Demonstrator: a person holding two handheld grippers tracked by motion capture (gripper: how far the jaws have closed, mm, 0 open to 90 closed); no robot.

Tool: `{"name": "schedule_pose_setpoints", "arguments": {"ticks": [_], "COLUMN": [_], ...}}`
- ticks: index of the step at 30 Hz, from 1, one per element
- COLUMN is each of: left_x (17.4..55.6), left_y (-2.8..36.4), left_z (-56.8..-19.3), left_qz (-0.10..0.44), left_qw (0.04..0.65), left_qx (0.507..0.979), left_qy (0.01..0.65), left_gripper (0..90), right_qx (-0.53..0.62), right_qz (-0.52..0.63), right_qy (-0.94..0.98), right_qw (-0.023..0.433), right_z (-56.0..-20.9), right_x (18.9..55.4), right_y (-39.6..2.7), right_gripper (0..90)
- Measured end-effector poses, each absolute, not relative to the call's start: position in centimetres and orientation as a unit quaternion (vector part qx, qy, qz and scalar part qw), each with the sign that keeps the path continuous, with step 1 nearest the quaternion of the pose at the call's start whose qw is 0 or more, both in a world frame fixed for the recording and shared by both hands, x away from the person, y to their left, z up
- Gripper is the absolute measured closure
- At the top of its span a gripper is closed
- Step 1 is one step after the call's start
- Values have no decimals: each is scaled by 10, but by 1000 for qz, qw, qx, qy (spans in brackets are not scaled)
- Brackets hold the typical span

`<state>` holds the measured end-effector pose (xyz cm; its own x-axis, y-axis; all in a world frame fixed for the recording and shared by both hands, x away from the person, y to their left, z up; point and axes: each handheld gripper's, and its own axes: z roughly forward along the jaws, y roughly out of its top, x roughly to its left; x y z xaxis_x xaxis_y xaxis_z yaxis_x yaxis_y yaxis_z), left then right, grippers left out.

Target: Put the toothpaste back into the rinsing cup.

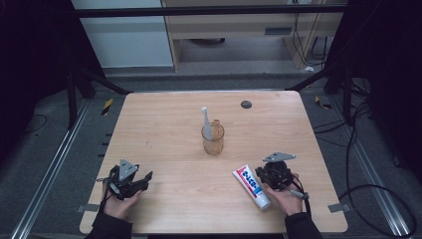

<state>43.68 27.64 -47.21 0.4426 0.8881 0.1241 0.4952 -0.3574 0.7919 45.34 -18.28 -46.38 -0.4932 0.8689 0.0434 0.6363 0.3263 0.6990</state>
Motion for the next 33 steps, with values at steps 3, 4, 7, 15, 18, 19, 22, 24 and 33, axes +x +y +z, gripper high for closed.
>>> {"name": "schedule_pose_setpoints", "arguments": {"ticks": [3, 4, 7, 15, 18, 19, 22, 24, 33], "left_x": [437, 437, 437, 437, 437, 437, 437, 438, 439], "left_y": [276, 276, 276, 276, 276, 276, 276, 275, 275], "left_z": [-472, -472, -472, -472, -473, -473, -473, -473, -474], "left_qz": [281, 281, 281, 280, 279, 278, 278, 278, 276], "left_qw": [349, 349, 350, 349, 348, 347, 347, 346, 343], "left_qx": [774, 774, 774, 774, 775, 776, 776, 777, 779], "left_qy": [447, 447, 447, 448, 448, 448, 448, 447, 447], "left_gripper": [416, 416, 415, 414, 412, 411, 411, 410, 408], "right_qx": [469, 470, 473, 474, 473, 473, 468, 467, 466], "right_qz": [339, 339, 343, 338, 334, 334, 333, 331, 318], "right_qy": [797, 795, 793, 798, 800, 800, 803, 806, 814], "right_qw": [174, 179, 173, 154, 155, 156, 156, 153, 138], "right_z": [-459, -458, -454, -448, -448, -448, -448, -448, -447], "right_x": [450, 448, 443, 435, 433, 433, 433, 433, 438], "right_y": [-186, -187, -191, -195, -191, -190, -185, -181, -170], "right_gripper": [833, 829, 811, 712, 662, 654, 628, 612, 502]}}
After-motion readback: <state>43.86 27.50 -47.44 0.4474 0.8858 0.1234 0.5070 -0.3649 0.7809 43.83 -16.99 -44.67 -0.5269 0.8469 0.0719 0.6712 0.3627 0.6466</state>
